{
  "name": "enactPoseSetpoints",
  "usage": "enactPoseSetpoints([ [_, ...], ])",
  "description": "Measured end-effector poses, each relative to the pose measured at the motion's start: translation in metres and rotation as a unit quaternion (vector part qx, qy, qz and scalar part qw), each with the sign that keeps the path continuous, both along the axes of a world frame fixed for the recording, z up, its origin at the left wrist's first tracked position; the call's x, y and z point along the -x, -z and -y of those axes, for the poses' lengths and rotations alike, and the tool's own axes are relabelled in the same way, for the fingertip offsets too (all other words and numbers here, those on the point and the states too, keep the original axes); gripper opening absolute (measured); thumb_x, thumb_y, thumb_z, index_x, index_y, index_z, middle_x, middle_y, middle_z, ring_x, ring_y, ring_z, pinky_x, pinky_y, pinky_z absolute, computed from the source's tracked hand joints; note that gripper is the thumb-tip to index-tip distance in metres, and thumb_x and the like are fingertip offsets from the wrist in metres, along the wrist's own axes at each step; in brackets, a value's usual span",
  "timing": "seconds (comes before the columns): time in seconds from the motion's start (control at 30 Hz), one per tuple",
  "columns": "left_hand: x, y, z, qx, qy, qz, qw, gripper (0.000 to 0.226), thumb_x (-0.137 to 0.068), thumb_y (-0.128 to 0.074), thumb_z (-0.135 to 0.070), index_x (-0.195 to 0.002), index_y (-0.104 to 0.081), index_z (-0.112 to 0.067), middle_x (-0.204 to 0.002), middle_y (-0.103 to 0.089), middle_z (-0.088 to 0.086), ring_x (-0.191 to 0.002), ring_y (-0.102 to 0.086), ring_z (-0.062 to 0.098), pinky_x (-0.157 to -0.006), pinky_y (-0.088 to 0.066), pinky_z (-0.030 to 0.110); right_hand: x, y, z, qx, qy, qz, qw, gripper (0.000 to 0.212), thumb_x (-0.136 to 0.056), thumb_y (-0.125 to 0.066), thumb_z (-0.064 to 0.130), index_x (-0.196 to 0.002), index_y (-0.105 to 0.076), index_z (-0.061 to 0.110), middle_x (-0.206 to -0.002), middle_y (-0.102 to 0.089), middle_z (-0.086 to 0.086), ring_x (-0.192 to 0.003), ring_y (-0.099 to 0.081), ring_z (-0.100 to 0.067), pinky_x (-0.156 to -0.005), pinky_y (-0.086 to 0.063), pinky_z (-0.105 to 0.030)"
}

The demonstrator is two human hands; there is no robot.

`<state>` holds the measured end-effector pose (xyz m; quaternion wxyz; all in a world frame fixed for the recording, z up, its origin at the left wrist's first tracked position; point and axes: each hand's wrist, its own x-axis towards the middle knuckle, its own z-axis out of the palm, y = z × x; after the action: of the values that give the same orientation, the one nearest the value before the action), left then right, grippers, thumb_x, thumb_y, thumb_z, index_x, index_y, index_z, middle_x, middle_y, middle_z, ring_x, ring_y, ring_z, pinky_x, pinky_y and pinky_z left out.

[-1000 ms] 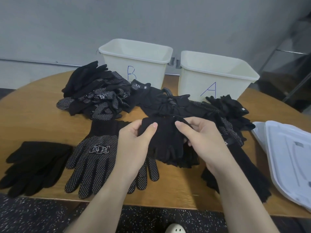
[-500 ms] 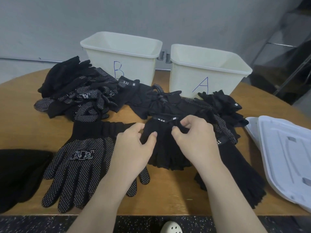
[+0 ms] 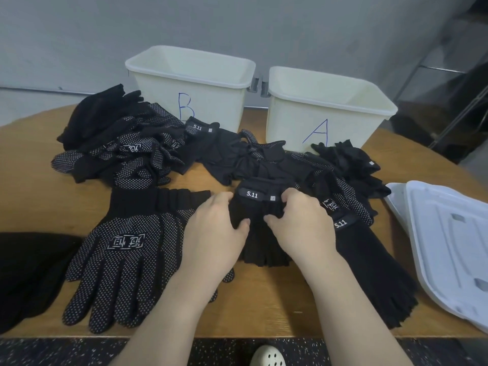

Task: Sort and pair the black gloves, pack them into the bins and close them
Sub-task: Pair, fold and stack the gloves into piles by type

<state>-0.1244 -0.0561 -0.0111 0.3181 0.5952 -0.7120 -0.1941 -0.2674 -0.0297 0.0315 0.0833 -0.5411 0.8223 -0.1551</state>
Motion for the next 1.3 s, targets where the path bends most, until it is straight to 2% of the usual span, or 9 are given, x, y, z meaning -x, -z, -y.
enactPoseSetpoints([
  [0.17,0.001,0.001,0.001,-0.013,-0.004,-0.006,1.000,0.060,-0.089,-0.079,-0.035,-0.143,-0.056,-0.020,-0.133,-0.067,0.001,-0.123,-0.062,0.019,-0.092,-0.044,0.025,-0.002,0.002,0.001,0.001,-0.008,-0.010,1.000,0.038,-0.092,-0.072,0.039,-0.119,-0.055,0.019,-0.113,-0.064,-0.001,-0.108,-0.063,-0.028,-0.077,-0.040,-0.035],
  [0.33,0.001,0.001,0.003,-0.030,0.001,-0.016,0.999,0.054,-0.089,-0.078,-0.033,-0.139,-0.059,-0.026,-0.126,-0.071,-0.002,-0.120,-0.065,0.019,-0.086,-0.042,0.024,-0.004,0.004,0.000,0.021,-0.009,-0.009,1.000,0.052,-0.093,-0.067,0.050,-0.130,-0.054,0.016,-0.126,-0.051,-0.004,-0.113,-0.060,-0.029,-0.083,-0.047,-0.039],
  [0.5,0.000,0.001,0.003,-0.044,0.009,-0.023,0.999,0.040,-0.089,-0.076,-0.035,-0.127,-0.064,-0.029,-0.095,-0.071,-0.012,-0.091,-0.068,0.016,-0.076,-0.053,0.032,-0.003,0.005,0.002,0.058,-0.006,0.016,0.998,0.035,-0.094,-0.070,0.043,-0.117,-0.060,0.019,-0.114,-0.050,0.001,-0.102,-0.060,-0.026,-0.074,-0.039,-0.036],
  [0.67,0.002,-0.001,0.002,-0.032,0.002,-0.044,0.999,0.039,-0.093,-0.068,-0.046,-0.127,-0.063,-0.028,-0.117,-0.069,-0.009,-0.112,-0.063,0.015,-0.086,-0.046,0.028,0.001,0.004,0.002,0.115,-0.019,0.045,0.992,0.016,-0.095,-0.070,0.031,-0.100,-0.061,0.019,-0.101,-0.050,0.005,-0.092,-0.059,-0.023,-0.071,-0.042,-0.035],
  [0.77,0.002,-0.002,0.001,-0.037,0.007,-0.060,0.997,0.034,-0.096,-0.063,-0.048,-0.124,-0.064,-0.028,-0.114,-0.070,-0.009,-0.107,-0.065,0.015,-0.088,-0.051,0.032,0.002,-0.001,0.003,0.166,-0.032,0.063,0.984,0.013,-0.096,-0.069,0.029,-0.097,-0.059,0.020,-0.098,-0.052,0.005,-0.089,-0.057,-0.020,-0.076,-0.050,-0.039],
  [0.93,0.002,-0.005,0.000,-0.045,0.001,-0.073,0.996,0.029,-0.097,-0.064,-0.044,-0.122,-0.067,-0.028,-0.110,-0.073,-0.011,-0.096,-0.068,0.016,-0.086,-0.055,0.037,0.005,-0.002,0.006,0.174,-0.029,0.069,0.982,0.012,-0.098,-0.065,0.030,-0.094,-0.060,0.020,-0.095,-0.058,0.004,-0.086,-0.060,-0.020,-0.075,-0.052,-0.040],
  [1.1,0.001,-0.004,0.003,-0.076,0.007,-0.098,0.992,0.034,-0.095,-0.071,-0.033,-0.127,-0.066,-0.024,-0.118,-0.073,-0.007,-0.109,-0.069,0.016,-0.095,-0.057,0.044,0.007,-0.001,0.010,0.133,-0.021,0.074,0.988,0.014,-0.099,-0.063,0.031,-0.094,-0.057,0.020,-0.094,-0.063,0.002,-0.085,-0.061,-0.025,-0.072,-0.049,-0.038],
  [1.2,0.001,0.000,0.003,-0.053,-0.007,-0.074,0.996,0.030,-0.093,-0.075,-0.030,-0.121,-0.068,-0.022,-0.117,-0.072,-0.007,-0.109,-0.066,0.013,-0.095,-0.055,0.037,0.008,0.002,0.010,0.099,-0.017,0.067,0.993,0.014,-0.097,-0.066,0.031,-0.093,-0.057,0.020,-0.093,-0.064,0.001,-0.086,-0.060,-0.027,-0.071,-0.044,-0.036],
  [1.3,0.001,0.001,0.003,-0.044,0.000,-0.067,0.997,0.019,-0.093,-0.075,-0.028,-0.110,-0.067,-0.028,-0.107,-0.067,-0.012,-0.095,-0.060,0.005,-0.077,-0.043,0.017,0.008,0.003,0.009,0.098,-0.007,0.067,0.993,0.017,-0.094,-0.070,0.031,-0.091,-0.057,0.020,-0.096,-0.058,0.000,-0.084,-0.054,-0.025,-0.070,-0.037,-0.034],
])
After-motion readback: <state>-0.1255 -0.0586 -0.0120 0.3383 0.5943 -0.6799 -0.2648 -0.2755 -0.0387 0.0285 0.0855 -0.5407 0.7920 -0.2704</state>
